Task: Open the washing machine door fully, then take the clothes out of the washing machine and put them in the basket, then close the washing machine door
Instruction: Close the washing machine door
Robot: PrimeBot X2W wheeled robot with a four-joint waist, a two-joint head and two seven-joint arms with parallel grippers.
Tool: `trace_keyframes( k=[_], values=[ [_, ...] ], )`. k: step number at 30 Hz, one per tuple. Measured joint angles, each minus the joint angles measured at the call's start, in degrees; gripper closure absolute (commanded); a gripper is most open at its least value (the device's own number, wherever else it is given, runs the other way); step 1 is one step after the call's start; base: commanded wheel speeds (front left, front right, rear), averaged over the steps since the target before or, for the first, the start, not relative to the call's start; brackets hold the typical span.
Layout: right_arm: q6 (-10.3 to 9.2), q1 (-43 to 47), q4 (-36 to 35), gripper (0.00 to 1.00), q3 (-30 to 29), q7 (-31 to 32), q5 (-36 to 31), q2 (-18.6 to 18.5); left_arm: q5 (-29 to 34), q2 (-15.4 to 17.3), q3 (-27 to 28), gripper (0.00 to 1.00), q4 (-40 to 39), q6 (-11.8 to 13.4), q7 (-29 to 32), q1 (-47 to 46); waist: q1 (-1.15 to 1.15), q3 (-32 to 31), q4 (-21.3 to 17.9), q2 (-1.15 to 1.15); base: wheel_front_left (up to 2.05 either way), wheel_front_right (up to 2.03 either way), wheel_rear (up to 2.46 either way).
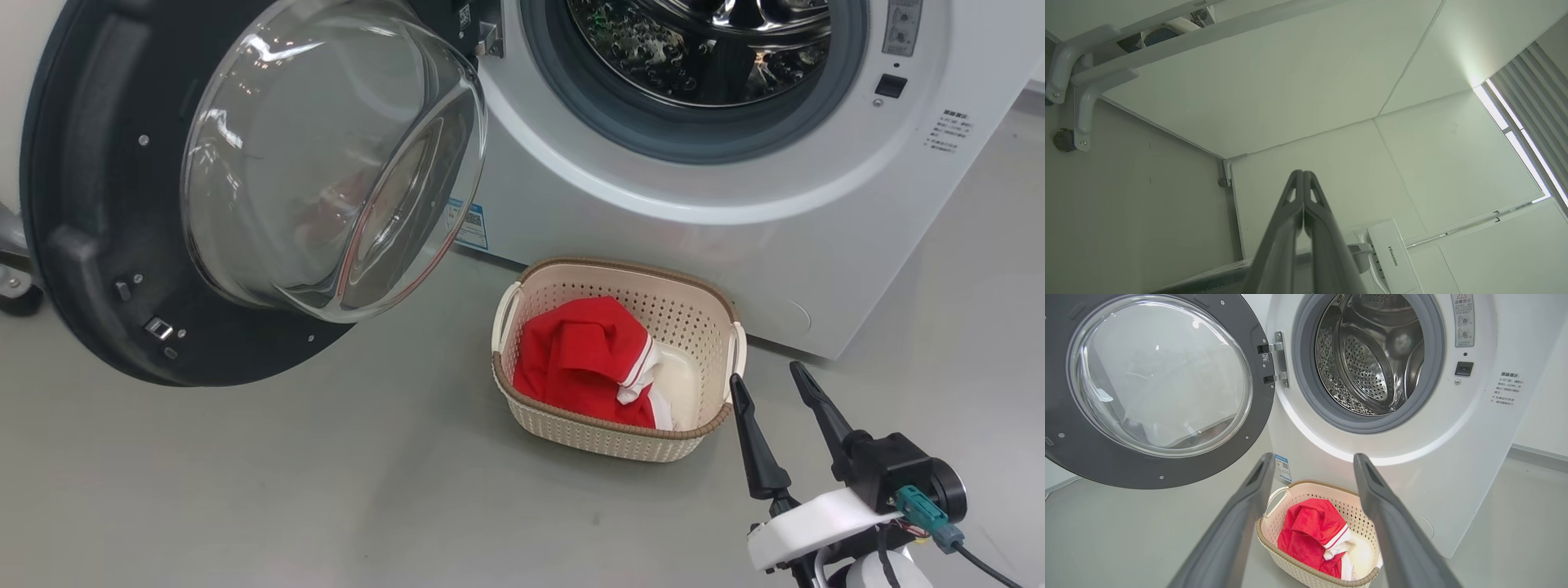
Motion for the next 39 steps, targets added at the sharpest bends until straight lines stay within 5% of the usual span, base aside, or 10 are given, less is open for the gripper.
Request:
trace_keyframes(
  k=[17,27,39],
  values=[
    [0.36,-3.3,-1.2,0.00,0.5,1.3,-0.9,-1.4,-4.2,4.8,-6.4,1.00,13.6,2.3,14.0,-5.9,0.00,4.5,-3.9,0.00,0.00,0.00,0.00],
    [0.35,-4.3,-1.5,0.00,0.2,1.4,-0.9,-1.7,-4.4,5.7,-8.6,1.00,17.9,2.3,17.3,-8.8,0.00,6.4,-5.3,0.00,0.00,0.00,0.00],
    [0.34,-4.5,-1.4,0.00,-0.3,1.4,-0.9,-1.9,-7.0,6.3,-9.8,1.00,21.0,0.0,23.8,-10.4,0.00,6.7,-5.3,0.00,0.00,0.00,0.00]
  ],
)
